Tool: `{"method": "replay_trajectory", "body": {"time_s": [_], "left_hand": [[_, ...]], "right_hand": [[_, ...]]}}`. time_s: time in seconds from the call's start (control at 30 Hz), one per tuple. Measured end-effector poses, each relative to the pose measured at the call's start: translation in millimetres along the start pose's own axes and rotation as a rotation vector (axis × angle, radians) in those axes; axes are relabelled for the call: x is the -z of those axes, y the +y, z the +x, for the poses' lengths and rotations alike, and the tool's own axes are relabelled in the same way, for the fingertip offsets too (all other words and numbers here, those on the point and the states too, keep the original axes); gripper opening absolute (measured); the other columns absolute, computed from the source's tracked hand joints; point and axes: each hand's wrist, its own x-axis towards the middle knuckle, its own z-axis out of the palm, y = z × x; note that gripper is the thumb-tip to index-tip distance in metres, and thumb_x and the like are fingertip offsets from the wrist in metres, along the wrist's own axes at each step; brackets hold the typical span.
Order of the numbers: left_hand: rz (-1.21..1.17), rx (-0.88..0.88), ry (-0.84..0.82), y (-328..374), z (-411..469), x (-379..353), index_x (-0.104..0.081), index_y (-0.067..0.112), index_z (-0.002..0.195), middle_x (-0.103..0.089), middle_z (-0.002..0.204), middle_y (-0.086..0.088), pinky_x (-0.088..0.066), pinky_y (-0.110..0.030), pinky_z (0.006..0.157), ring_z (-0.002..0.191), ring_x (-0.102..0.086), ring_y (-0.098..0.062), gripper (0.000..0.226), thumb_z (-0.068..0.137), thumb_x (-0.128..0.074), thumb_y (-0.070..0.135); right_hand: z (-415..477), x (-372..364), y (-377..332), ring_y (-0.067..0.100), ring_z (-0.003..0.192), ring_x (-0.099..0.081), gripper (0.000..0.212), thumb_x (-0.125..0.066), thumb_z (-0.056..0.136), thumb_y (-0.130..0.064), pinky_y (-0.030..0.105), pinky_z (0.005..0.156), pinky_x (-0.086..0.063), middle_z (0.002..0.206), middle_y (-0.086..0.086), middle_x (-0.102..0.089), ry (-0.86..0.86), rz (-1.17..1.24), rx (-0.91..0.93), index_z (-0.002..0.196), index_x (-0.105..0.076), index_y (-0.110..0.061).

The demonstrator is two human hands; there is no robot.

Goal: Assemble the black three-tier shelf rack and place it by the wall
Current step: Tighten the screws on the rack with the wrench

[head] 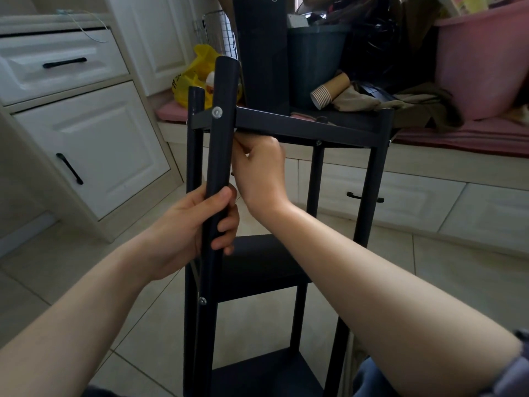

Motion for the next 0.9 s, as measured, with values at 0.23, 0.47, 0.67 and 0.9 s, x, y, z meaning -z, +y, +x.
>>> {"method": "replay_trajectory", "body": {"time_s": [0.23, 0.47, 0.67, 0.9], "left_hand": [[0.003, 0.001, 0.010, 0, 1, -1, -0.051, 0.014, 0.086, -0.041, 0.064, -0.002, -0.049, -0.029, 0.053, 0.047, -0.040, -0.014, 0.025, 0.088, -0.055, 0.039], [0.013, 0.007, 0.008, 1, 0, 1, -0.051, 0.015, 0.088, -0.042, 0.064, -0.001, -0.050, -0.029, 0.054, 0.048, -0.041, -0.014, 0.027, 0.088, -0.057, 0.041], [0.013, 0.012, -0.006, 1, 0, 1, -0.051, 0.016, 0.088, -0.043, 0.064, 0.000, -0.050, -0.028, 0.055, 0.048, -0.043, -0.013, 0.027, 0.086, -0.059, 0.041], [0.007, 0.012, -0.024, 0, -1, 3, -0.052, 0.017, 0.088, -0.043, 0.065, 0.000, -0.051, -0.029, 0.056, 0.049, -0.044, -0.014, 0.027, 0.085, -0.061, 0.043]], "right_hand": [[2, -3, 4, -0.008, 0.068, -0.056, 0.020, -0.057, 0.098, -0.008, 0.010, 0.069, -0.044, 0.076, -0.005, -0.065, 0.041, -0.010, 0.022, 0.087, -0.072, -0.003], [-4, 9, -3, 0.032, 0.075, -0.064, 0.027, -0.054, 0.099, -0.008, 0.053, 0.078, -0.053, 0.075, 0.018, -0.066, -0.130, -0.032, -0.053, 0.079, -0.065, 0.006], [-5, 19, -9, 0.038, 0.076, -0.062, 0.032, -0.053, 0.098, -0.012, 0.053, 0.075, -0.053, 0.075, 0.025, -0.064, -0.205, -0.048, -0.122, 0.076, -0.064, 0.008], [-10, 32, -11, 0.014, 0.055, -0.051, 0.033, -0.055, 0.097, -0.014, 0.026, 0.058, -0.045, 0.057, 0.004, -0.056, -0.192, -0.098, -0.080, 0.069, -0.065, 0.001]]}}
